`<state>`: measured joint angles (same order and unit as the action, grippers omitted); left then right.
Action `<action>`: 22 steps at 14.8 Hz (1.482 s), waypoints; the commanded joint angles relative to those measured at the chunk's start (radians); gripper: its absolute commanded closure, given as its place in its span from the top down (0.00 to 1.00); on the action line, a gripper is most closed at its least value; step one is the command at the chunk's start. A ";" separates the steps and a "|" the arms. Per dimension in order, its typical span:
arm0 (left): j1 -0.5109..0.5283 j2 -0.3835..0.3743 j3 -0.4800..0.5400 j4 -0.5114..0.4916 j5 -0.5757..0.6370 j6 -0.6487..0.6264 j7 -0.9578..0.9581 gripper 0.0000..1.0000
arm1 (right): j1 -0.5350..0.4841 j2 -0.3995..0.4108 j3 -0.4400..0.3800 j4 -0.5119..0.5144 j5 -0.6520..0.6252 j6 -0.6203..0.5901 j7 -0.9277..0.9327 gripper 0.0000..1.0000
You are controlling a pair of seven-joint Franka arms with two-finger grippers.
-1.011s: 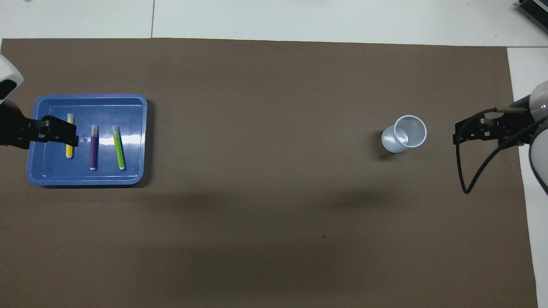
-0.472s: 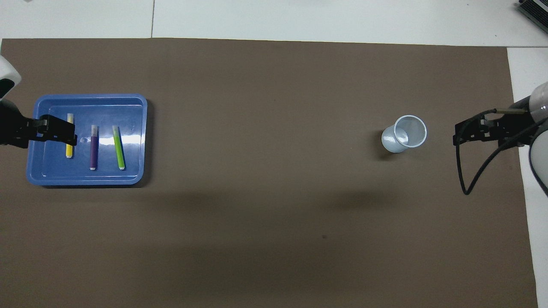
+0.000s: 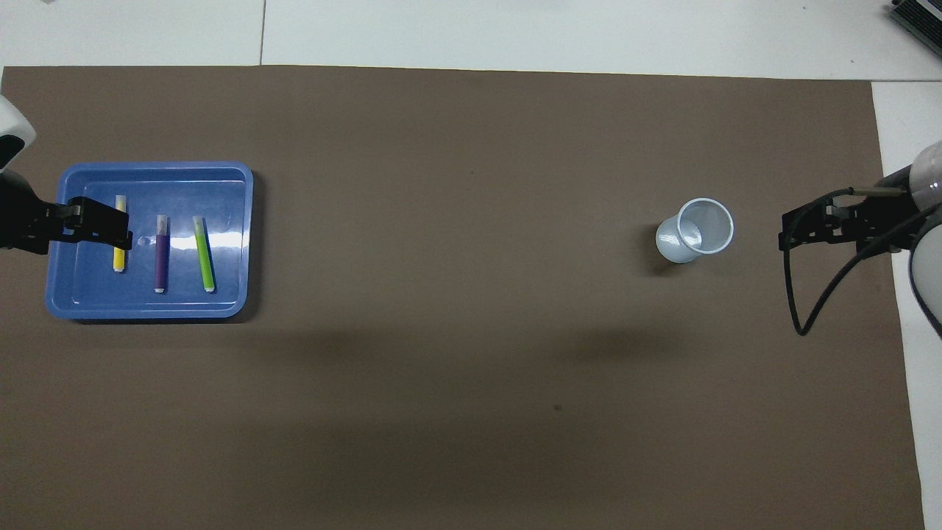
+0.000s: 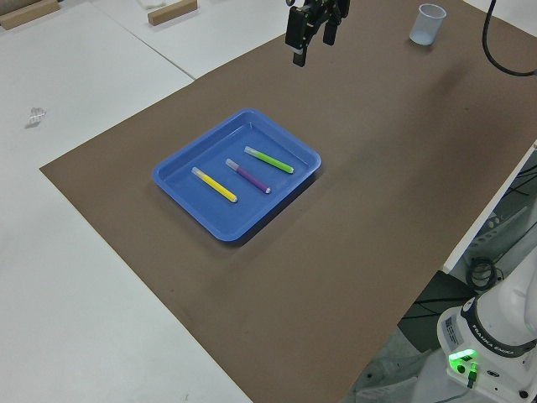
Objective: Right arm passes pens to left for tray arrangement
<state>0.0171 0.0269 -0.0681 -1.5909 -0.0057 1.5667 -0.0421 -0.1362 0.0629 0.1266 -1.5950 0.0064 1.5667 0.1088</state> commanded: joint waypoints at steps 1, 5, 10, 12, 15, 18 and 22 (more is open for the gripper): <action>-0.011 0.001 0.013 0.006 -0.010 0.009 -0.007 1.00 | -0.005 -0.026 0.004 -0.033 -0.005 0.024 -0.011 1.00; -0.011 0.001 0.014 0.005 -0.010 0.009 -0.009 1.00 | -0.005 -0.026 0.004 -0.033 -0.005 0.023 -0.011 1.00; -0.011 0.001 0.014 0.005 -0.010 0.012 -0.009 1.00 | -0.005 -0.028 0.004 -0.034 -0.005 0.024 -0.011 1.00; -0.014 0.002 0.014 0.008 -0.010 0.012 -0.010 1.00 | -0.005 -0.028 0.004 -0.036 -0.003 0.024 -0.012 1.00; -0.016 0.001 0.013 0.019 -0.011 -0.005 -0.009 1.00 | -0.005 -0.028 0.004 -0.037 -0.005 0.024 -0.011 1.00; -0.017 -0.007 0.014 0.017 -0.010 -0.017 -0.009 1.00 | -0.005 -0.028 0.004 -0.037 -0.005 0.024 -0.012 1.00; -0.019 -0.025 0.014 0.009 -0.011 -0.027 -0.009 1.00 | -0.002 -0.028 0.011 -0.039 -0.003 0.023 -0.011 1.00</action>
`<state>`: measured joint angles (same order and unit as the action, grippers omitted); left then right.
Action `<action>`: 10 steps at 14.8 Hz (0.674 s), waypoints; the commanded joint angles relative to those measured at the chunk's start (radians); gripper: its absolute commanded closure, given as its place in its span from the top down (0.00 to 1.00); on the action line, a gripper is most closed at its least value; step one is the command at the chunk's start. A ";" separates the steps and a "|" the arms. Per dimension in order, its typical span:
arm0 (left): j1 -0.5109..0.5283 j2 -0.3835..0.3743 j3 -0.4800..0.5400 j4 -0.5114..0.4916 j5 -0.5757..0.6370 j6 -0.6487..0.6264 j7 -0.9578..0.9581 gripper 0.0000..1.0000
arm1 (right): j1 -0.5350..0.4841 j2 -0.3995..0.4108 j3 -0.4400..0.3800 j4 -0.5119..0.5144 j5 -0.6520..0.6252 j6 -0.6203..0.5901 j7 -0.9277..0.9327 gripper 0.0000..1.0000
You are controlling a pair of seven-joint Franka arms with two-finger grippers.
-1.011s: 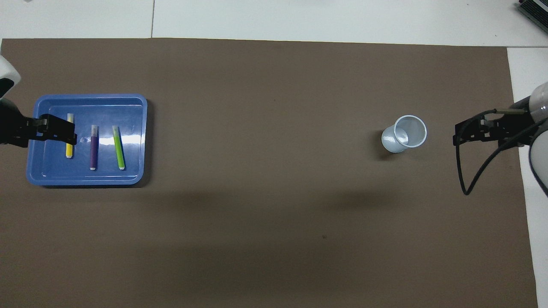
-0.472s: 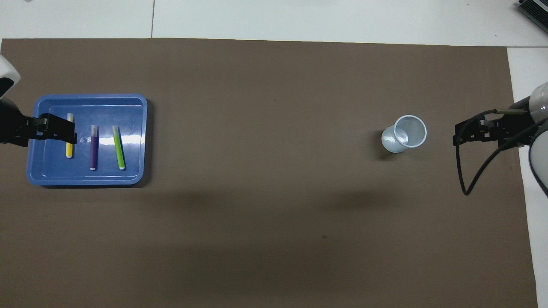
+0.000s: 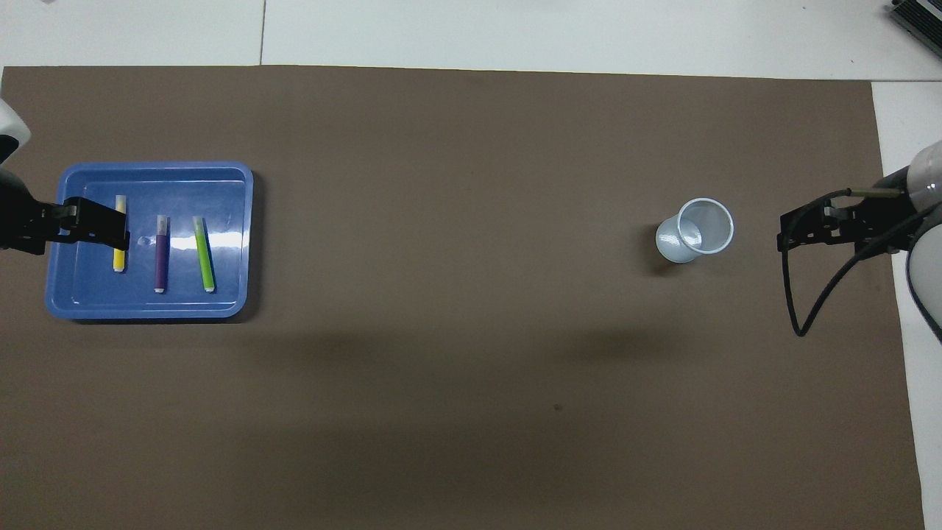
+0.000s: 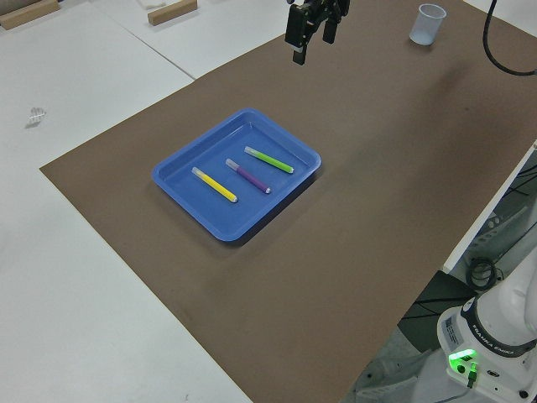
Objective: Right arm passes pens to left for tray arrangement
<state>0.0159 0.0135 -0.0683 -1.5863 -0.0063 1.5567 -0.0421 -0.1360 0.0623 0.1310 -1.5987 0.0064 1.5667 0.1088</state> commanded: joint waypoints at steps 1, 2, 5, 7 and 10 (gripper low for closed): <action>-0.017 -0.012 0.015 0.005 -0.011 -0.015 -0.009 1.00 | -0.002 -0.027 0.009 -0.035 -0.003 0.022 -0.009 1.00; -0.013 -0.012 0.012 0.005 -0.011 -0.017 -0.009 1.00 | -0.002 -0.029 0.009 -0.036 -0.003 0.022 -0.009 1.00; -0.013 -0.012 0.012 0.002 -0.027 0.003 -0.009 1.00 | -0.002 -0.030 0.009 -0.041 -0.003 0.024 -0.011 1.00; -0.013 -0.012 0.012 -0.001 -0.027 0.005 -0.009 1.00 | -0.004 -0.030 0.009 -0.041 -0.003 0.023 -0.020 1.00; -0.013 -0.014 0.012 -0.003 -0.027 0.005 -0.009 1.00 | -0.002 -0.035 0.009 -0.044 -0.003 0.013 -0.024 1.00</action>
